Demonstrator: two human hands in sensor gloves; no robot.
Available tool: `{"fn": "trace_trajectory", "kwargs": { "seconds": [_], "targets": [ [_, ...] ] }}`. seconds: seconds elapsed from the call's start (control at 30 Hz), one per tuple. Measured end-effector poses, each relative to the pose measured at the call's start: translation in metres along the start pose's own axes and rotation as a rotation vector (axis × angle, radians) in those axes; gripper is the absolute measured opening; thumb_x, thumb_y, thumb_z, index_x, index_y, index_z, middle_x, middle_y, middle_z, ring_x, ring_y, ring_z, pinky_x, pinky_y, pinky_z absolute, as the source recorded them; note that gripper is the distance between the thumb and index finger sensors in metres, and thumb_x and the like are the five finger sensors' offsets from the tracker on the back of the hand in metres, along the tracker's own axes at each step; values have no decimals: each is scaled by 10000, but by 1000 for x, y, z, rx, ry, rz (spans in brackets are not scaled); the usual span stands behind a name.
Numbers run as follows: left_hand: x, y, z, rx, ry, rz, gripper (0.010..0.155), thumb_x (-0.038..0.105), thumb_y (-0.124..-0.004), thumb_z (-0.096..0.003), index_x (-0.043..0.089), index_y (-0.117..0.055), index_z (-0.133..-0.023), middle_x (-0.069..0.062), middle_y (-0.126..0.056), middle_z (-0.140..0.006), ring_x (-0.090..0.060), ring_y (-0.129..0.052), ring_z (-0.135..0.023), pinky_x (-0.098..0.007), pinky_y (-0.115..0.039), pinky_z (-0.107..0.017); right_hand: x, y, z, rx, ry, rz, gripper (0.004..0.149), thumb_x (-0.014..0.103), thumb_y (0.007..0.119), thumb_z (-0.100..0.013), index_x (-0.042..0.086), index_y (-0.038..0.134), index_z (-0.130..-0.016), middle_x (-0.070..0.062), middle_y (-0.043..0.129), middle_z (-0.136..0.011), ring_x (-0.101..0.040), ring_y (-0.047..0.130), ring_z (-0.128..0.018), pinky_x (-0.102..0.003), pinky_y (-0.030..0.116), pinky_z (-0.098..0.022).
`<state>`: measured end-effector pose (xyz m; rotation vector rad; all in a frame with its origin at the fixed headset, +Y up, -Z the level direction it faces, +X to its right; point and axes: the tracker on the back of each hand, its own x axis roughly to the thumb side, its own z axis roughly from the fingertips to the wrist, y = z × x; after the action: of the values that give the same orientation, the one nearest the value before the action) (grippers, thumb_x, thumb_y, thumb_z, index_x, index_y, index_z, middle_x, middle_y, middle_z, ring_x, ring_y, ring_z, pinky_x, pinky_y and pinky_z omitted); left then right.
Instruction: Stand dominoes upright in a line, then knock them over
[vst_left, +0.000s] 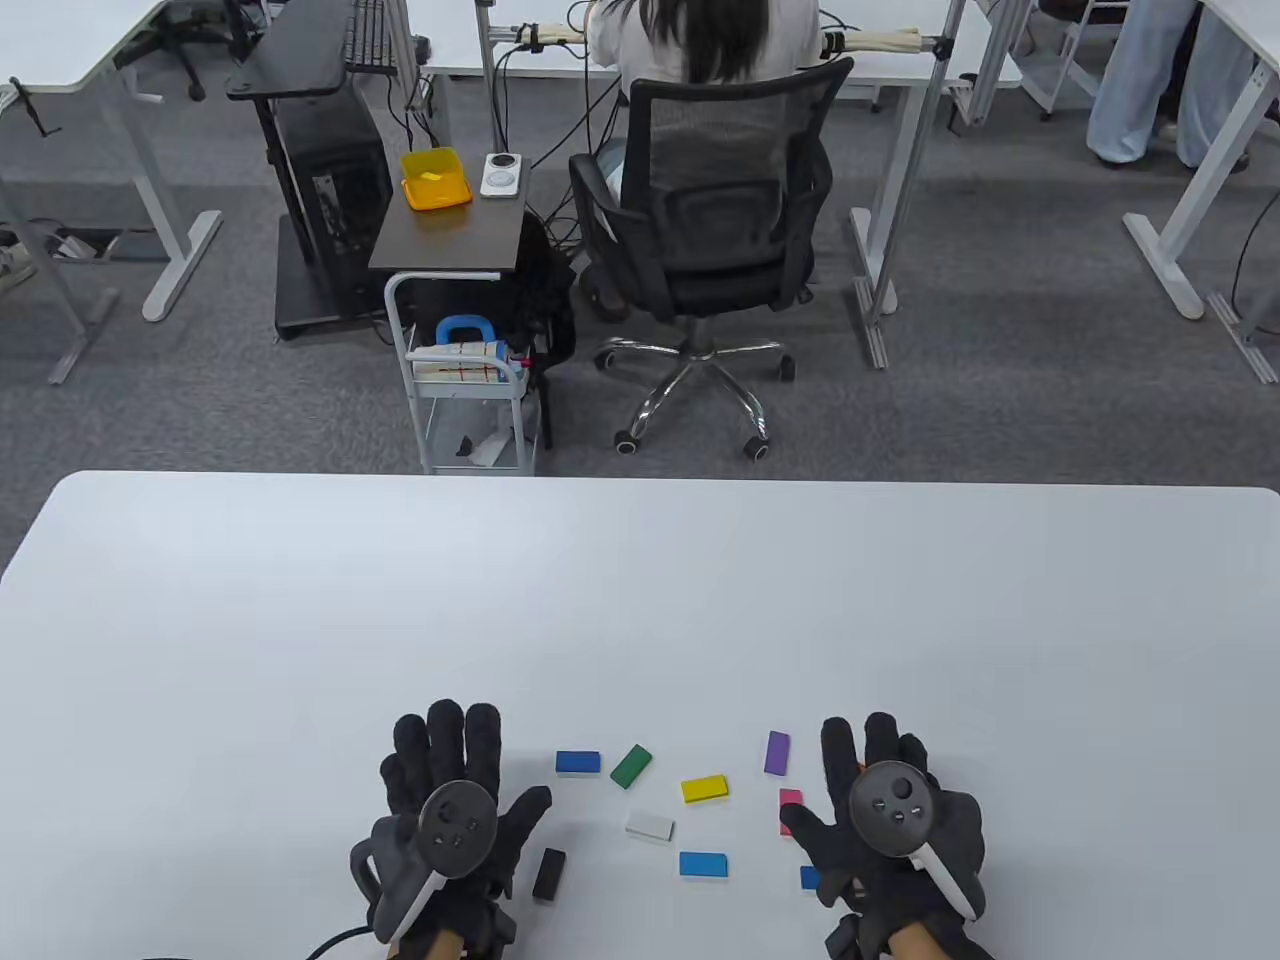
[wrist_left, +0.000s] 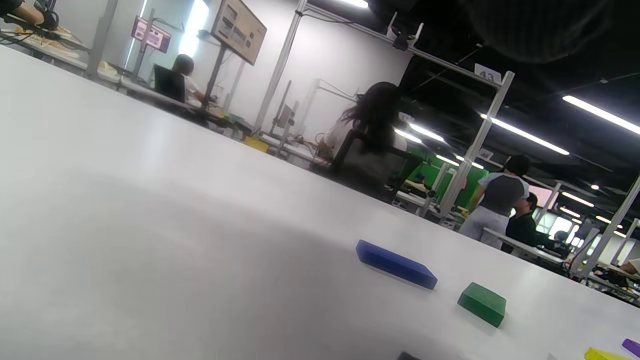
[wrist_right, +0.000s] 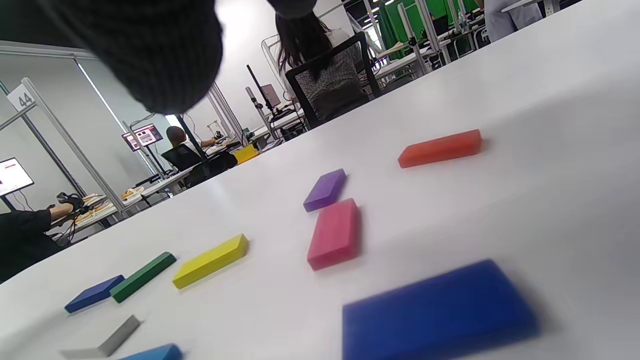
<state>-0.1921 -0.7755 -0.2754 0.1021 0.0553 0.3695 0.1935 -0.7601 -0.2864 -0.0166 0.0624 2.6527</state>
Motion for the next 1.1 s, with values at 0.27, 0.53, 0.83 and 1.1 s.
{"fn": "trace_trajectory", "kwargs": {
  "seconds": [0.27,0.53,0.83,1.1],
  "targets": [
    [9,-16,-3,-81,-41,-75,916,676,-694,-365,369,-159,-1042,-80,-119,-1207,-472,-131,-1080,-658,-301,-807,2,3,0,10,-6,5,891,566,774,-400,195,339,-1083,-234,168,-1091,-637,268,-950,-746,364,-680],
    [15,-18,-4,-149,-55,-84,918,672,-697,-368,374,-144,-1039,-78,-85,-1200,-470,-105,-1075,-657,-290,-808,12,0,-1,-1,-41,-5,888,562,777,-403,195,340,-1083,-225,190,-1097,-620,289,-962,-750,359,-680],
    [19,-15,-7,-165,-71,-64,915,664,-704,-372,374,-149,-1040,-79,-96,-1204,-470,-106,-1075,-657,-285,-809,35,-6,-7,-28,-91,-60,914,532,852,-384,191,372,-1083,-221,277,-1111,-602,370,-978,-750,390,-683],
    [16,-20,-13,-190,-44,-76,909,666,-695,-374,373,-152,-1042,-78,-103,-1206,-469,-104,-1075,-655,-284,-810,86,9,-30,14,-125,61,864,392,917,-393,183,429,-1074,-167,467,-1111,-569,471,-992,-747,401,-694]
  ]
}}
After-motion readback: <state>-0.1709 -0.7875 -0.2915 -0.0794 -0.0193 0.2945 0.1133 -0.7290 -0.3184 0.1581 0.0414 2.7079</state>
